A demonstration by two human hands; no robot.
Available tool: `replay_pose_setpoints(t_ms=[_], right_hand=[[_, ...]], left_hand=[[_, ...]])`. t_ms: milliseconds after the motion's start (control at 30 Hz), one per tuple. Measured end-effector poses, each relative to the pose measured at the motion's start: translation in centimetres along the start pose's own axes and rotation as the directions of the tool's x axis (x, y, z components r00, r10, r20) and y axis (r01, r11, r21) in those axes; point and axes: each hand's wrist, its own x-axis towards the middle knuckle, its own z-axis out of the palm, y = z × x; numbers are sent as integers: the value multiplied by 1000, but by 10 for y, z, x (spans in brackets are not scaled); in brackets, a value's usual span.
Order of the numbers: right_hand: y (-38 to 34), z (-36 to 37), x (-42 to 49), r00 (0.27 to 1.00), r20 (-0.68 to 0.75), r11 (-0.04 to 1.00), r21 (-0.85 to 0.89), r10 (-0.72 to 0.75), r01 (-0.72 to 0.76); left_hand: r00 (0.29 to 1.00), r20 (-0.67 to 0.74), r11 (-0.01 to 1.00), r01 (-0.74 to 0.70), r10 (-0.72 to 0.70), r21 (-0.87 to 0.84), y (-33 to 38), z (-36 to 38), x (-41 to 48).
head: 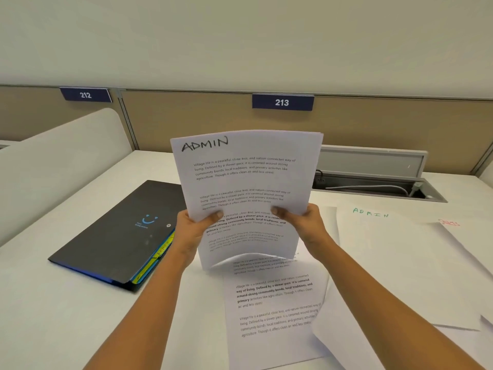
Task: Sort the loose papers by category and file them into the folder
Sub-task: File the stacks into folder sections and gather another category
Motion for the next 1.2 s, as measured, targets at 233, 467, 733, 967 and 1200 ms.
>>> replay_pose_setpoints(t_ms=[233,467,733,967,1200], right_hand=[[-3,-3,-1,1000,6,1000,-18,-6,6],[-11,4,1,997,-53,998,21,-64,66],[11,4,-9,999,-33,999,-31,23,-24],[2,7,-8,997,-64,999,-18,-32,30],[17,11,-16,999,-40,999,-46,23,-24]], left_hand=[[999,49,1000,-15,14,12,1,-2,2],[998,35,999,-46,47,-25,10,3,6],[1000,16,1000,23,-23,-20,-14,2,-5],[1000,7,1000,-23,22,16,-8,1,0],[993,-70,996,92,-93,-15,-30,-3,-13]])
